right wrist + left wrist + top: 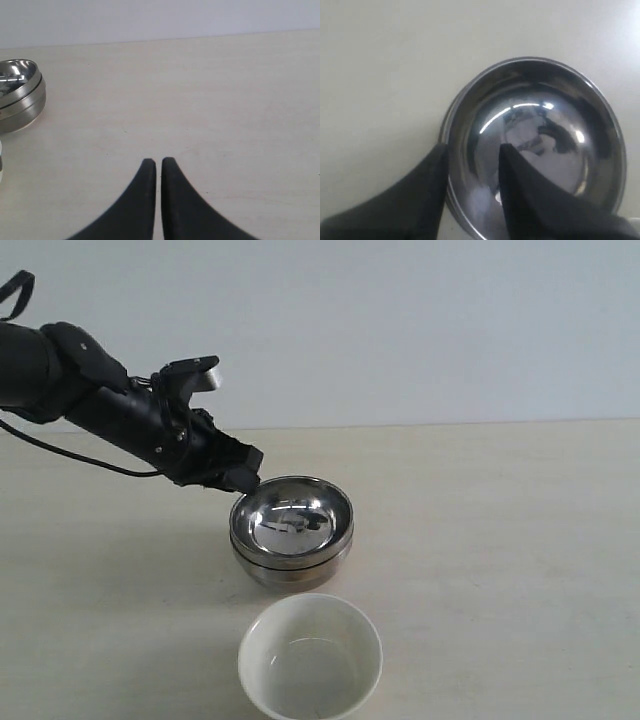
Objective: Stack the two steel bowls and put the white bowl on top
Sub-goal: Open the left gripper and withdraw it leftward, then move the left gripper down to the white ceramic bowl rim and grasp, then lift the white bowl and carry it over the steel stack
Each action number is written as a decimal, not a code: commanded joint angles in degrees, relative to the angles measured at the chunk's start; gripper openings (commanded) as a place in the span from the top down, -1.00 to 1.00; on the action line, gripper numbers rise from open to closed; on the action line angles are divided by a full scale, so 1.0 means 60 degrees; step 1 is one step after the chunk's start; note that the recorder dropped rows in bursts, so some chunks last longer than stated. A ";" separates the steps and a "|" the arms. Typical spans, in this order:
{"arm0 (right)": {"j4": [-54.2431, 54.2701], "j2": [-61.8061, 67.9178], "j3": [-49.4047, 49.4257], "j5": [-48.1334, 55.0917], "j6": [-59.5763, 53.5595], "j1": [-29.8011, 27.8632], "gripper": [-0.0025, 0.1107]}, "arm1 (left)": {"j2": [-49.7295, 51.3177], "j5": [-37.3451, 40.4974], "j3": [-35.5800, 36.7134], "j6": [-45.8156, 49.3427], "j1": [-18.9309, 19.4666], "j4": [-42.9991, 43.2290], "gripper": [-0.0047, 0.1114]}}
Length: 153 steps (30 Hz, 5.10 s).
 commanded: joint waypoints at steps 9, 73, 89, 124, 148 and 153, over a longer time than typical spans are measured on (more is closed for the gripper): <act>-0.0080 0.0023 -0.0004 -0.0102 -0.0001 -0.0063 0.96 | -0.1533 0.2001 0.0597 -0.0931 0.0574 0.1105 0.36; -0.0080 0.0023 -0.0004 -0.0102 -0.0001 -0.0063 0.96 | -0.1721 0.0854 0.5239 0.3643 -0.0129 -0.4241 0.36; -0.0080 0.0023 -0.0004 -0.0102 -0.0001 -0.0063 0.96 | -0.0864 0.0722 0.5239 0.4611 -0.0129 -0.5654 0.36; -0.0080 0.0023 -0.0004 -0.0102 -0.0001 -0.0063 0.96 | -0.0188 0.1582 0.5136 0.5921 -0.0129 -0.5429 0.85; -0.0080 0.0023 -0.0004 -0.0102 -0.0001 -0.0063 0.96 | -0.1560 0.1548 0.5136 0.5594 -0.0006 -0.5207 0.85; -0.0080 0.0023 -0.0004 -0.0102 -0.0001 -0.0063 0.96 | -0.2222 0.1255 0.5122 0.5074 0.0229 -0.4926 0.85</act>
